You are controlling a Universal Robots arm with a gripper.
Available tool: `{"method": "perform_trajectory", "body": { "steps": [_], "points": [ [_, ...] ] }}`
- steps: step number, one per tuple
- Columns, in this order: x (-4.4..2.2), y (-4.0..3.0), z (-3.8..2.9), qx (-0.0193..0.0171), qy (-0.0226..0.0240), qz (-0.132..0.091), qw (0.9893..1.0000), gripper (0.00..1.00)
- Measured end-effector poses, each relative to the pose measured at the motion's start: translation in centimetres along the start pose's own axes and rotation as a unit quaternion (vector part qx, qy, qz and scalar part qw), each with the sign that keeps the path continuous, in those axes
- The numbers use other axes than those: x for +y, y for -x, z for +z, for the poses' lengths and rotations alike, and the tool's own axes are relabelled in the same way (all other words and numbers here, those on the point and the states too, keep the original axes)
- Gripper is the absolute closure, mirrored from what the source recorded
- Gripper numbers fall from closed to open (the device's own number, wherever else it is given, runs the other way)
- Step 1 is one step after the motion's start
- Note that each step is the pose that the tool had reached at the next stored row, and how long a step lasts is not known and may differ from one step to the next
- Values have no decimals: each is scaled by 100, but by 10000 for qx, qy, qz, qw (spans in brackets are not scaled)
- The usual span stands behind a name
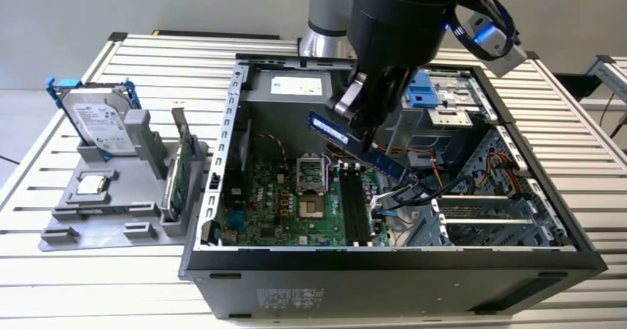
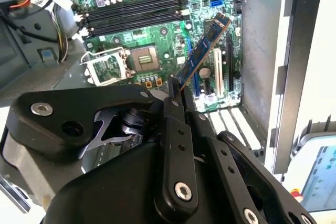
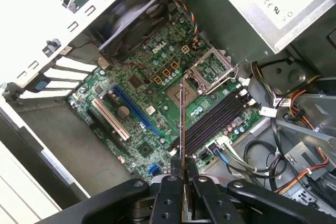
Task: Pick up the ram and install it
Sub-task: 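Insert the ram into the slot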
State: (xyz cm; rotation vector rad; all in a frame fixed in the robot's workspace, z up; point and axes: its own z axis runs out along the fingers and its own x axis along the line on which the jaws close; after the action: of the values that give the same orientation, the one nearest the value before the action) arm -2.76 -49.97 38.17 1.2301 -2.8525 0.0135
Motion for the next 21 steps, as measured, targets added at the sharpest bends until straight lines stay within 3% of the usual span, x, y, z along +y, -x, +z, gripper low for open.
{"method": "perform_trajectory", "body": {
  "steps": [10,21],
  "points": [
    [0,0,0,-3,16,439,9990,100],
    [0,0,0,-5,33,920,9958,100]
  ]
}}
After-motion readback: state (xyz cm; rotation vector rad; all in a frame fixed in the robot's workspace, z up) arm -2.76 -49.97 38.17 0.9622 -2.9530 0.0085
